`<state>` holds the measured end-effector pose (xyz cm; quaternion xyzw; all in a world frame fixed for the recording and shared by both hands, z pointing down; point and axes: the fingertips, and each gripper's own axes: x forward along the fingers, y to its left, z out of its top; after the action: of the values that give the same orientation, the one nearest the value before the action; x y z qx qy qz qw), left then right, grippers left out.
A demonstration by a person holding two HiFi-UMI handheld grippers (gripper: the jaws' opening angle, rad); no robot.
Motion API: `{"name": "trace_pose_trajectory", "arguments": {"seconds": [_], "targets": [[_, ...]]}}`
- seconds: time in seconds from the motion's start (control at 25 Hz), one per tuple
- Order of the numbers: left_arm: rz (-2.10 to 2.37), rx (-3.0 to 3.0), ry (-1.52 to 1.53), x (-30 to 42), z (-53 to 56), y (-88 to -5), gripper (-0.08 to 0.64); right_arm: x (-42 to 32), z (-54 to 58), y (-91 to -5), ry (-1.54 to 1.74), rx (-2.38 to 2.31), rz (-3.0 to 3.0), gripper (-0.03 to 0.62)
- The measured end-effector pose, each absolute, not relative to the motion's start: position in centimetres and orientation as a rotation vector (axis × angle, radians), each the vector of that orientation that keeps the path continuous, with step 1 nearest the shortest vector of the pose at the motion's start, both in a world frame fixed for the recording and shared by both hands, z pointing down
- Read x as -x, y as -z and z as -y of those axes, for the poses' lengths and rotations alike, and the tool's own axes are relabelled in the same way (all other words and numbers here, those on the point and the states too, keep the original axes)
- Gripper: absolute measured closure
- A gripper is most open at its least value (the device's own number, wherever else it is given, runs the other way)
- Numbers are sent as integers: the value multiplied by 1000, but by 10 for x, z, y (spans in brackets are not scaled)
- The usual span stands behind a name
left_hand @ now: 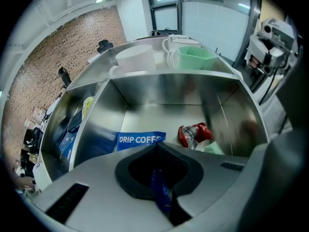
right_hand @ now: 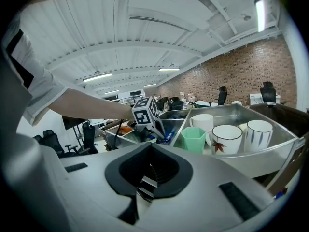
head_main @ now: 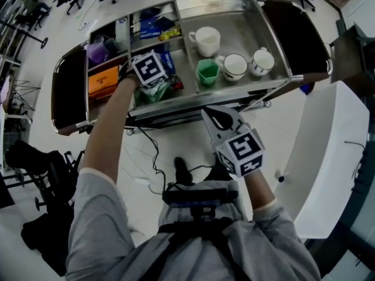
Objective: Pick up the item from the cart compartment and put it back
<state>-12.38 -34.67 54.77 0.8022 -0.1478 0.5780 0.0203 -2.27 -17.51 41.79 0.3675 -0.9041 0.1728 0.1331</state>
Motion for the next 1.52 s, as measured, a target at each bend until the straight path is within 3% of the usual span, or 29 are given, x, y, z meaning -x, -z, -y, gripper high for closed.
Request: {"name": "trace_pose_trajectory", "arguments": {"seconds": [0.88, 1.52], "targets": [[882, -2621, -1506, 145, 336, -455, 551, 31, 169, -413, -436, -1040, 2655, 583], [1205, -2799, -743, 159, 265, -345, 551, 48, 159, -396, -386, -1012, 2685, 583]]}}
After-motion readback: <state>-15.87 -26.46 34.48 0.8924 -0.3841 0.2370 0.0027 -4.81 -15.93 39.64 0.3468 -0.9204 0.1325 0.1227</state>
